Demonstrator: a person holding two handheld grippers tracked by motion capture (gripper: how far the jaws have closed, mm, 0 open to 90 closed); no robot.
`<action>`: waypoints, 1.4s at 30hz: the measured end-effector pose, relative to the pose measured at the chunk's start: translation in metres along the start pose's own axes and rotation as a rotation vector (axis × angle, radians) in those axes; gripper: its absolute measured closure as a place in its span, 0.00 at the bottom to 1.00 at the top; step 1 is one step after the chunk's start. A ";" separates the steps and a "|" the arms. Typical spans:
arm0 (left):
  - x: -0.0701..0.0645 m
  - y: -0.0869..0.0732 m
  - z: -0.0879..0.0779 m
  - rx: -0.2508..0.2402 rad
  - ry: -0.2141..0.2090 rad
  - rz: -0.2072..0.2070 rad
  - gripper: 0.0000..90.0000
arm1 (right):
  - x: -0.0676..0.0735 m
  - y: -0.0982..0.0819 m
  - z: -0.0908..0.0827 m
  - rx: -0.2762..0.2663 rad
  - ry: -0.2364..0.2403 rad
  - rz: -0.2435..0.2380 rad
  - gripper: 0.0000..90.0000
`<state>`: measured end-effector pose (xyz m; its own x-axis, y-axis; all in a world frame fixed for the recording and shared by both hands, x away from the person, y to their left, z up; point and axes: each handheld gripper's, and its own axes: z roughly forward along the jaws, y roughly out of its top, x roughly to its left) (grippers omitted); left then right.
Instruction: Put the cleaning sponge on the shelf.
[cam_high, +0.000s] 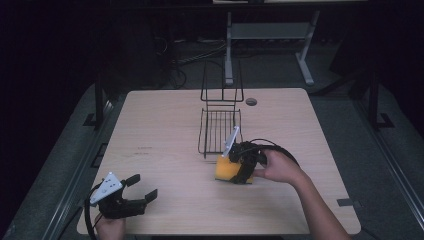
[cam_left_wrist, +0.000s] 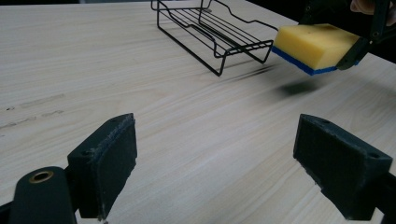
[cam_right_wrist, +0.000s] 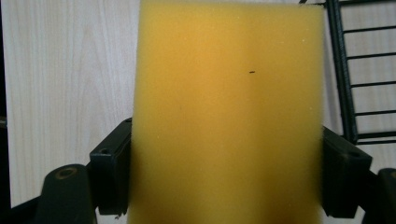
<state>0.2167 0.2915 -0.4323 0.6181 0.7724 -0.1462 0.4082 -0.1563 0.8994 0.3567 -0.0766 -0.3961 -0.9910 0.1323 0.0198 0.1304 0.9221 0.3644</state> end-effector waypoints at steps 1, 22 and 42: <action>0.000 0.000 0.000 0.000 0.001 0.000 0.14 | -0.001 0.001 -0.001 -0.001 0.001 -0.004 0.24; 0.001 0.000 0.000 -0.001 -0.001 -0.003 0.14 | -0.017 0.019 -0.004 -0.001 0.010 -0.013 0.24; 0.000 0.000 0.000 0.002 -0.002 0.004 0.14 | -0.027 0.036 -0.002 0.001 -0.007 -0.023 0.24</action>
<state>0.2163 0.2915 -0.4324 0.6208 0.7707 -0.1437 0.4072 -0.1603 0.8992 0.3882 -0.0481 -0.3821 -0.9935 0.1141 0.0048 0.1080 0.9253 0.3636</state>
